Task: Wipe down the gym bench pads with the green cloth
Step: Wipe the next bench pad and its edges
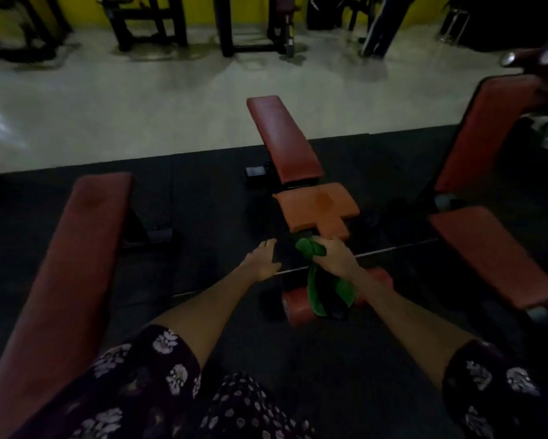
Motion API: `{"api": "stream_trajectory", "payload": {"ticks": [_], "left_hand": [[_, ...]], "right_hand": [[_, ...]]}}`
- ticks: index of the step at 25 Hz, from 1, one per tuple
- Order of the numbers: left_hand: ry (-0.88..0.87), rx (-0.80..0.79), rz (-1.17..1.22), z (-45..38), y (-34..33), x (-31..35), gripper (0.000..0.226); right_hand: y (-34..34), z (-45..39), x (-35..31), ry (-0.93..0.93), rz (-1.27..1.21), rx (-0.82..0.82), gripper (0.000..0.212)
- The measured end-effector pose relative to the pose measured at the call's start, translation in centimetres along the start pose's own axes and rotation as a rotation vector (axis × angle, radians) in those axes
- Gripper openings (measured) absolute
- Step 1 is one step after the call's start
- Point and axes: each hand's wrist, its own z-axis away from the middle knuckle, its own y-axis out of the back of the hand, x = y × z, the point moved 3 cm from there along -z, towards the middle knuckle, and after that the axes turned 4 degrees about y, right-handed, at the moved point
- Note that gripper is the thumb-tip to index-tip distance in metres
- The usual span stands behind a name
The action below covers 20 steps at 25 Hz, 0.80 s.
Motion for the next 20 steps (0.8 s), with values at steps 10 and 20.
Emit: {"api": "stream_trajectory", "payload": {"ticks": [10,20], "left_hand": [[-0.321,-0.215,-0.226,-2.8,1.0,-2.2,0.07],[-0.356,-0.261,-0.211,-2.1,-0.1,-6.4,0.072]], "right_hand": [[-4.0,2.8,-2.3,-0.382,-0.081,0.136,0.051],[-9.1,4.3,-5.4,-0.509,-0.138,0.146,0.049]]}}
